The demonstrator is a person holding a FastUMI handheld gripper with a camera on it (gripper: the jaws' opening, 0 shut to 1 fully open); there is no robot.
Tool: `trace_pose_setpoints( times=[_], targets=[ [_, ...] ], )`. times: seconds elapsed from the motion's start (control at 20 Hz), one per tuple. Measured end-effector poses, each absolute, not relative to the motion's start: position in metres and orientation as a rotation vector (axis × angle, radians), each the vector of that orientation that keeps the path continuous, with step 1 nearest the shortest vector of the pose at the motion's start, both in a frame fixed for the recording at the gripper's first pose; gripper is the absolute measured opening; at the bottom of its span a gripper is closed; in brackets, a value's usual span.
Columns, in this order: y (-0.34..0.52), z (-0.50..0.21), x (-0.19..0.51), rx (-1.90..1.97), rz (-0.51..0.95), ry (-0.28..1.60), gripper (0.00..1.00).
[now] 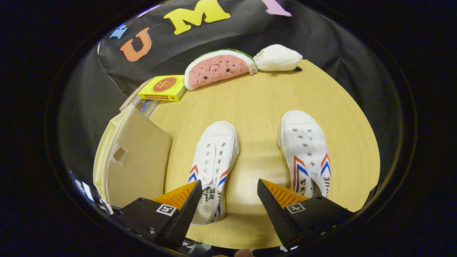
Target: Open the storage box then place both shoes into the box .Put the left shoe in first, then the right shoe, with the right side of both shoes facing outward in a uniform manner.
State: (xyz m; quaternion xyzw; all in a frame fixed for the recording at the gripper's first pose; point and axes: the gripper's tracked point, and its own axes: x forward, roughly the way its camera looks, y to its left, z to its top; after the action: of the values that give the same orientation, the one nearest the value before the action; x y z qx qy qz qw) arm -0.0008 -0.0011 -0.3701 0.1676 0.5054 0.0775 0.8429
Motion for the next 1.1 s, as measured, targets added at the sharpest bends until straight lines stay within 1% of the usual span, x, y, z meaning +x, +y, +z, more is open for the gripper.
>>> trace_pose_setpoints(
  times=[0.1,0.2,0.25,0.5,0.6,0.65,0.7,0.75,0.85,1.1],
  targets=[
    [0.005,-0.382,0.003,0.369,0.173,1.113,0.93],
    [0.008,-0.391,0.006,0.378,0.175,1.147,0.79],
    [0.009,-0.392,0.007,0.386,0.177,1.159,0.80],
    [0.024,-0.404,0.007,0.458,0.213,1.241,0.47],
    [0.030,-0.402,0.007,0.483,0.238,1.232,0.34],
    [0.027,-0.401,0.010,0.487,0.226,1.244,0.32],
    [0.030,-0.403,0.010,0.487,0.226,1.250,0.10],
    [0.027,-0.399,0.010,0.484,0.226,1.253,0.11],
    [0.028,-0.399,0.009,0.510,0.223,1.259,0.02],
    [0.032,-0.384,0.008,0.575,0.224,1.233,0.02]
  ],
)
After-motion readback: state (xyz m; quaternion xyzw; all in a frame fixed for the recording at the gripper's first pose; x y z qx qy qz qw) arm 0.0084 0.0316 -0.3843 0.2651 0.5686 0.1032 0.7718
